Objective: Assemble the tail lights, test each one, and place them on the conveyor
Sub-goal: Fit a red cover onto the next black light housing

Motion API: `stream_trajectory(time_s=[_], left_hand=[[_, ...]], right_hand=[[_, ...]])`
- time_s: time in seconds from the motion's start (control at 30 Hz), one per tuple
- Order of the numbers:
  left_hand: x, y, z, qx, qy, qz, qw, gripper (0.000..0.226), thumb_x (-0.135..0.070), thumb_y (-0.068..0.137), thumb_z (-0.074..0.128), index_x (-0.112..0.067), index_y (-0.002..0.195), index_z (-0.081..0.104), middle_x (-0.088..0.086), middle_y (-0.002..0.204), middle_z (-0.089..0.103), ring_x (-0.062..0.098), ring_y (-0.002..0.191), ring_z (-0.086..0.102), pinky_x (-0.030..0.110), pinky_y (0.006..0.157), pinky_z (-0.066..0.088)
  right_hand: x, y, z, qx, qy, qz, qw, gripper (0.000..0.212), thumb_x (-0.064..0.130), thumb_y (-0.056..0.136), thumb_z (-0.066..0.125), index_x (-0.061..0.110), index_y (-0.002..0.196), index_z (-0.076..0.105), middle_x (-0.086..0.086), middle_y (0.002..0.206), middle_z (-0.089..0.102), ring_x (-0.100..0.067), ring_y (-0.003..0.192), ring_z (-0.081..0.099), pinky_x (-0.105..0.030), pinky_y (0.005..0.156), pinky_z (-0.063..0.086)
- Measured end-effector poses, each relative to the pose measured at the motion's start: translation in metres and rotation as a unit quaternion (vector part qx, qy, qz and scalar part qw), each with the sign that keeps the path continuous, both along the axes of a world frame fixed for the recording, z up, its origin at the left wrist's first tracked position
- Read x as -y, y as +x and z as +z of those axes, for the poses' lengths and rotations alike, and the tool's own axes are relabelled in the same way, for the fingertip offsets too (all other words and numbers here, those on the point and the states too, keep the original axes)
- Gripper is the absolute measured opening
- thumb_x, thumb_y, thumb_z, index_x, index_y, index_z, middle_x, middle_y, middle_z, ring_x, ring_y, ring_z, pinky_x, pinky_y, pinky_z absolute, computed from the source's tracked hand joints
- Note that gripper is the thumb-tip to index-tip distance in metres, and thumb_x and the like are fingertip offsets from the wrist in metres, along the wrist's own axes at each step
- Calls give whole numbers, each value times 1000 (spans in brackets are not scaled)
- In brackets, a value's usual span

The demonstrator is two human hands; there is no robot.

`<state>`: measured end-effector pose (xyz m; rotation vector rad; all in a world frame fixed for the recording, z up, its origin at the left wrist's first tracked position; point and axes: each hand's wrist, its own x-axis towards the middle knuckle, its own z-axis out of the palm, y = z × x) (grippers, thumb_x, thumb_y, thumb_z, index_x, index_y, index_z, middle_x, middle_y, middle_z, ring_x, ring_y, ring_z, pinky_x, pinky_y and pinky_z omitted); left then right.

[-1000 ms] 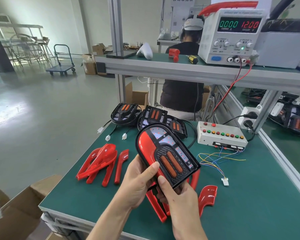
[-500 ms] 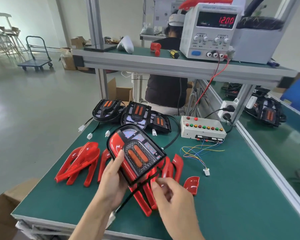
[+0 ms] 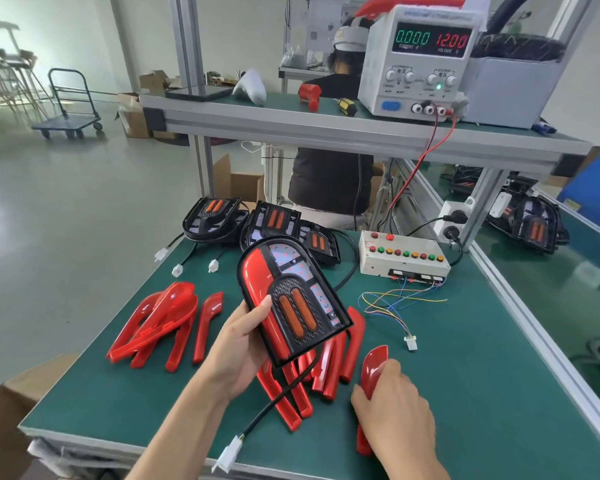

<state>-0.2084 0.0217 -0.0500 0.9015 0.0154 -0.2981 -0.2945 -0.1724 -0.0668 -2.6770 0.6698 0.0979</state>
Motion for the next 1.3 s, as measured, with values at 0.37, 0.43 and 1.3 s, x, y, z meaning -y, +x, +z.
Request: stream_trajectory(time_s=[0.37,0.43,1.3], left_hand=[[3,6,9,-66,9,-42,997,52,-23,78,64,3,123,60,22,116,73,34,96,74,44,69,62],[6,5,6,-58,12,-35,998,43,-20,77,65,0,114,65,22,111,74,34,92,75,44,67,61],[16,-7,1,17,48,-46,998,33,-18,85,68,-17,119,71,17,122,71,30,105,72,38,80,60]], right_hand=[[26,0,20,253,178,-59,949,42,10,97,57,18,137,51,-5,114,67,-35,102,61,-37,81,40],[23,7,33,309,211,-14,927,33,23,97,60,26,130,55,7,95,68,-22,86,64,-33,76,42],[-34,63,53,294,-55,152,942,58,45,107,31,16,158,33,-3,148,52,-27,117,63,-38,89,53]])
